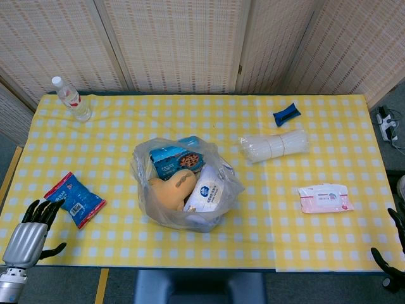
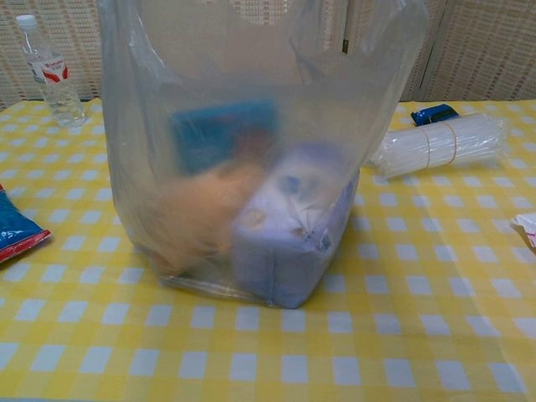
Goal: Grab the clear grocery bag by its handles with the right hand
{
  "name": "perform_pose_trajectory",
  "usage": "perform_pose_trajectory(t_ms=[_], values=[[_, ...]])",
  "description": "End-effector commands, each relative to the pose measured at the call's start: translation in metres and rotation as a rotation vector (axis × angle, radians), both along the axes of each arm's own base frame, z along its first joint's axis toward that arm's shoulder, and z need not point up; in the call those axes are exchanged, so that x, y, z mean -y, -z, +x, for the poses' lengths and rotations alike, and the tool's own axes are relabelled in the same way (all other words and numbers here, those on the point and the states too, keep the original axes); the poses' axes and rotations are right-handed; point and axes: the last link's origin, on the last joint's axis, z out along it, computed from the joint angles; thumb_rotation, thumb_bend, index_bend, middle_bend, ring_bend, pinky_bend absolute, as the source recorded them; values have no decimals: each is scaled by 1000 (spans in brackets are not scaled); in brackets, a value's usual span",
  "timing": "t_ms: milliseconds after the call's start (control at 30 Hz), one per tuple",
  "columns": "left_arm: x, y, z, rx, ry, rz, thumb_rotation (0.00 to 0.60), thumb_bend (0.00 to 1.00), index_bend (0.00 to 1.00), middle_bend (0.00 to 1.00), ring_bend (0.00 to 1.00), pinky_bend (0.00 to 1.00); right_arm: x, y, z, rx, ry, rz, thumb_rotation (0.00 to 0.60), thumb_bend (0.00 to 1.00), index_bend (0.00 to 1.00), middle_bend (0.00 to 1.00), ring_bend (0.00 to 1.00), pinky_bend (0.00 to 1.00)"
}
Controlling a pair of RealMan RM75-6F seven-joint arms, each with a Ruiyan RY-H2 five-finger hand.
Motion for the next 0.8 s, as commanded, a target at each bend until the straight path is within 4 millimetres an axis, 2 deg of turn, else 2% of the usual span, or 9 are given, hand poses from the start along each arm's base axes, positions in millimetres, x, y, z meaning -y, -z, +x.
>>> perform_pose_trajectory(t_ms=[33, 300, 433, 533, 667, 800], values=[[-6, 0, -1, -6, -28, -6, 600, 193, 29, 182, 108, 9, 3, 3, -3, -9, 11, 6, 600, 306, 0, 0, 0, 0], [-12, 1, 2, 7, -22, -14, 600, 193, 27, 182, 109, 6, 1, 3, -7, -4, 34, -1, 600, 306, 0, 0, 0, 0], [-12, -2, -1, 15, -36, -13, 600, 192, 30, 182, 108, 5, 7, 10, -5, 3, 6, 17, 600, 307, 0, 0, 0, 0], [-15, -6, -3, 15, -41, 2, 600, 193, 30, 182, 109, 6, 24, 17, -2, 29, -21, 75, 600, 306, 0, 0, 0, 0], [-15, -8, -5, 12, -46, 11, 600, 193, 30, 182, 108, 7, 60, 16, 10, 14, -94, 161, 600, 306, 0, 0, 0, 0], [-10, -9, -9, 2, -87, 1, 600, 193, 31, 182, 108, 7, 89, 13, 27, 121, -171, 275, 600, 306, 0, 0, 0, 0]])
